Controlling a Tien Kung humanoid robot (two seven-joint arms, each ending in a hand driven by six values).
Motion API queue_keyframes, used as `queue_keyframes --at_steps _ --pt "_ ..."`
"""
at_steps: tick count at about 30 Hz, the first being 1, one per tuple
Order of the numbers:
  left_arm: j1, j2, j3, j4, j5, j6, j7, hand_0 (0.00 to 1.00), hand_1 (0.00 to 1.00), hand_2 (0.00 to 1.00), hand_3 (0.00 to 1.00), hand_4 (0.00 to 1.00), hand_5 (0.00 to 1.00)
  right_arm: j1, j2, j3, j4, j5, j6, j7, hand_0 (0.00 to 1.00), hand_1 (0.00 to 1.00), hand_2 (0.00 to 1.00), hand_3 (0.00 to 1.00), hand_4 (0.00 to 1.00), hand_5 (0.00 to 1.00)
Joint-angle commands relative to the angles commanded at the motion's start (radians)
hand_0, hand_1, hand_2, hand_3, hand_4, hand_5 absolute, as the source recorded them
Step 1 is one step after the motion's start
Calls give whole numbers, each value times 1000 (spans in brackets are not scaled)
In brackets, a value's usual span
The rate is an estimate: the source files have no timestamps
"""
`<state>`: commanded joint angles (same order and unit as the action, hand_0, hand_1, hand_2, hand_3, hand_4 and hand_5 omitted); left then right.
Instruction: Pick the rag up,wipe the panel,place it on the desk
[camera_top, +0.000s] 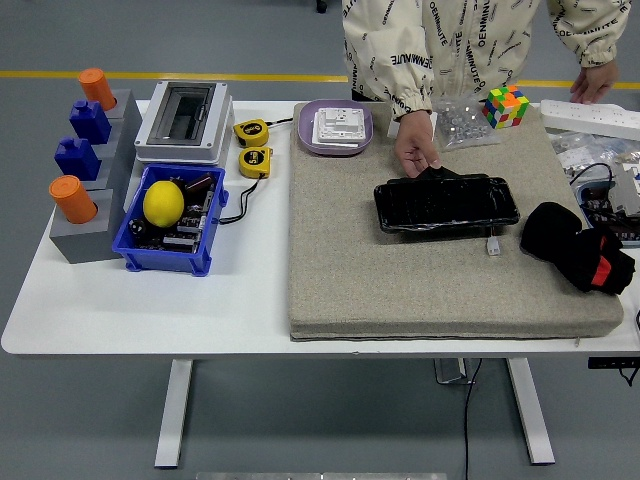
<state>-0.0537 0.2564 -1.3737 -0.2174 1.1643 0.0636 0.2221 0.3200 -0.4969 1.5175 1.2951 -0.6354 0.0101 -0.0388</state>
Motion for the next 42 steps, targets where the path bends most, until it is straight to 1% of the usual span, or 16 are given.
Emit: queue_keyframes --at_steps 42 --pt "3 2 7 1 -2 -1 0 635 658 683 573 612 509 0 2 -3 4 2 8 2 699 674 751 730 998 603"
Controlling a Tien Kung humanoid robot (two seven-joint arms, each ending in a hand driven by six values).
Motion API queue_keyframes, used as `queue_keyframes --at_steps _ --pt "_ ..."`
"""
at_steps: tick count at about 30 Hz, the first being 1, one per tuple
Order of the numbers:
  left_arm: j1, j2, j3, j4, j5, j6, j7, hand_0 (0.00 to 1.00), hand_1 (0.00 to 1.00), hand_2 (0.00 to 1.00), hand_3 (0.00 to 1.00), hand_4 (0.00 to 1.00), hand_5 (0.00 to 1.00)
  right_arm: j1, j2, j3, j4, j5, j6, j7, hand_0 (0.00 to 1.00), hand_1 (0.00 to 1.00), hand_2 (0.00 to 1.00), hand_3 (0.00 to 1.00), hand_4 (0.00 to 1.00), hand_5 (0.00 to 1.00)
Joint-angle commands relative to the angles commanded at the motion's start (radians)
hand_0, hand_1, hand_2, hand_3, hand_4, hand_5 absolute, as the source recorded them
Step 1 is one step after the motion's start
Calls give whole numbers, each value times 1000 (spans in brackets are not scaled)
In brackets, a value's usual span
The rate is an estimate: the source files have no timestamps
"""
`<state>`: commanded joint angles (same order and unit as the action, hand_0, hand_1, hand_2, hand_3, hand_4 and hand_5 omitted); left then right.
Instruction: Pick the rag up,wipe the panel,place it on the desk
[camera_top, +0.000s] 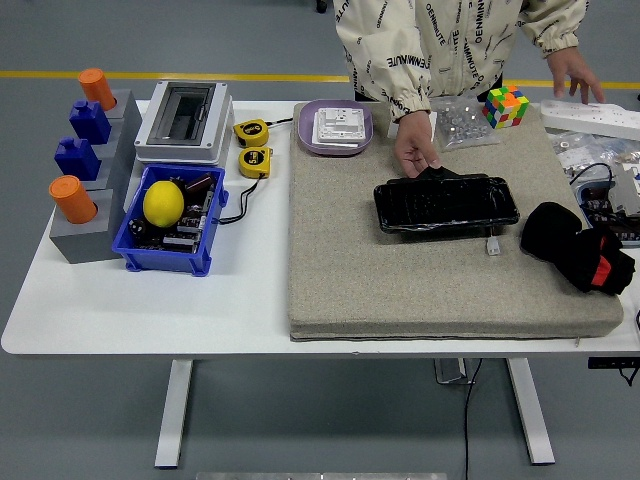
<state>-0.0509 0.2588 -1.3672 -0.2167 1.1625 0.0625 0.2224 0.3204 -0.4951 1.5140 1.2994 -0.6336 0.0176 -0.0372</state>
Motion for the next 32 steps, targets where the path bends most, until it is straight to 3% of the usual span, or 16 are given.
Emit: queue_keyframes --at_steps 32 --pt "-2 -2 -9 0 5 0 0 634 657 685 573 614 511 2 -1 3 1 -3 7 -4 702 676 753 731 998 605"
